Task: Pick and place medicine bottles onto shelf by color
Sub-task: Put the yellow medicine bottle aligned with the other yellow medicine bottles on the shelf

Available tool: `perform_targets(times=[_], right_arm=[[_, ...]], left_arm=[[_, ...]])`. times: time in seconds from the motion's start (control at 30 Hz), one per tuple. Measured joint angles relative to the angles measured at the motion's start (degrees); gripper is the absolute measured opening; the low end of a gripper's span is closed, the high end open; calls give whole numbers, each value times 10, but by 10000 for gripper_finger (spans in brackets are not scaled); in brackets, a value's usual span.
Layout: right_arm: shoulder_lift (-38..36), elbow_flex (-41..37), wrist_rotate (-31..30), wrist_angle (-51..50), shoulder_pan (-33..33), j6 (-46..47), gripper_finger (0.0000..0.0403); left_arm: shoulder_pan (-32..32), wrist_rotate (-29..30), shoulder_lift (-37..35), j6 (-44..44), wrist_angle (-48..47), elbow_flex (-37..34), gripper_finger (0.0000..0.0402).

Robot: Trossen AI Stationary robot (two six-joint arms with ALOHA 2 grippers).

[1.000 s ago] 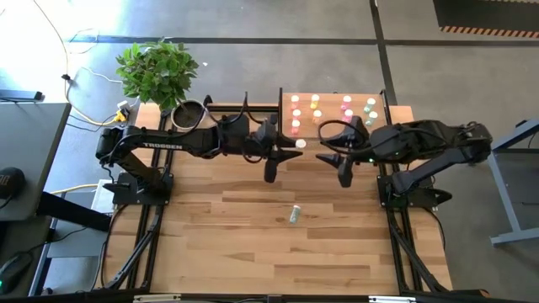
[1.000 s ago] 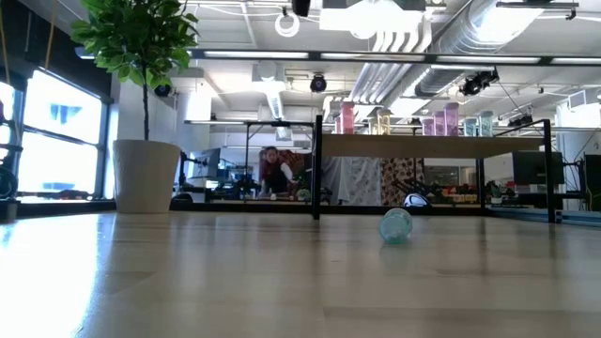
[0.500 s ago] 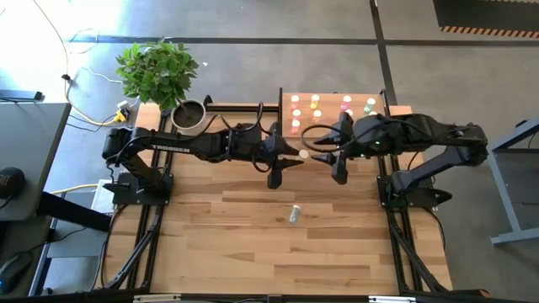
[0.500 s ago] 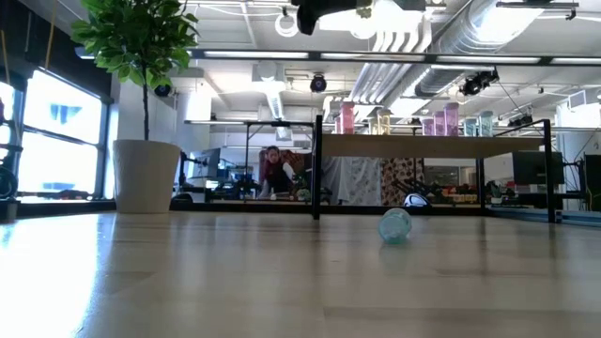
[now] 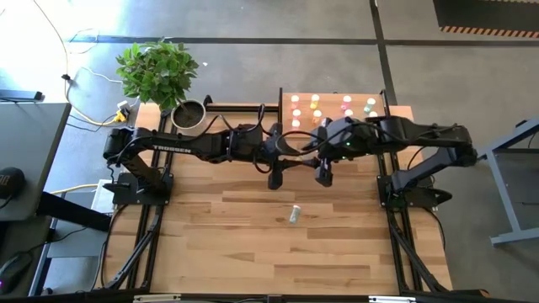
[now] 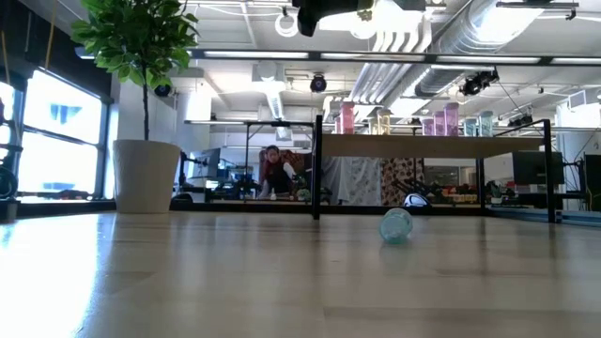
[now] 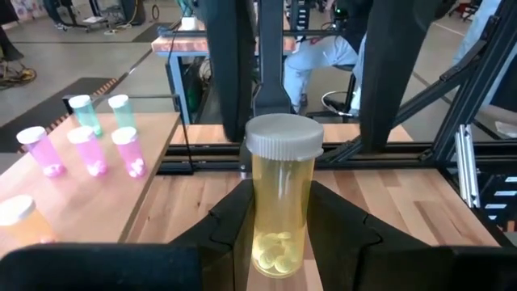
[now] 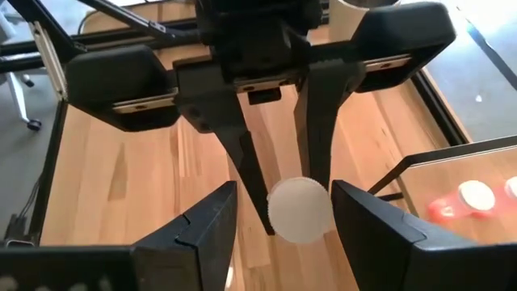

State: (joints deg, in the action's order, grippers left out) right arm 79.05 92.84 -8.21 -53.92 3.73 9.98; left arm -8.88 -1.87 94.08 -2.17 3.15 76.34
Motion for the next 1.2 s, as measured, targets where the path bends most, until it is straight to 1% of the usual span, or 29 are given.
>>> perform_targets(times=[0.23,0.33,0.5,0.6,1.2], right_arm=[[10,0,0,-1,0,1,185],[9,0,-5,-1,0,5,166],[9,0,-6,-1,0,5,121],[9,0,-7,-2,0,5,106],[9,0,-7,-6,0,5,95]], left_arm=[[0,0,0,0,-1,0,92],[0,0,0,0,0,0,92],[0,0,0,0,0,0,92],[0,0,0,0,1,0,92],[-1,0,0,0,1,0,92]])
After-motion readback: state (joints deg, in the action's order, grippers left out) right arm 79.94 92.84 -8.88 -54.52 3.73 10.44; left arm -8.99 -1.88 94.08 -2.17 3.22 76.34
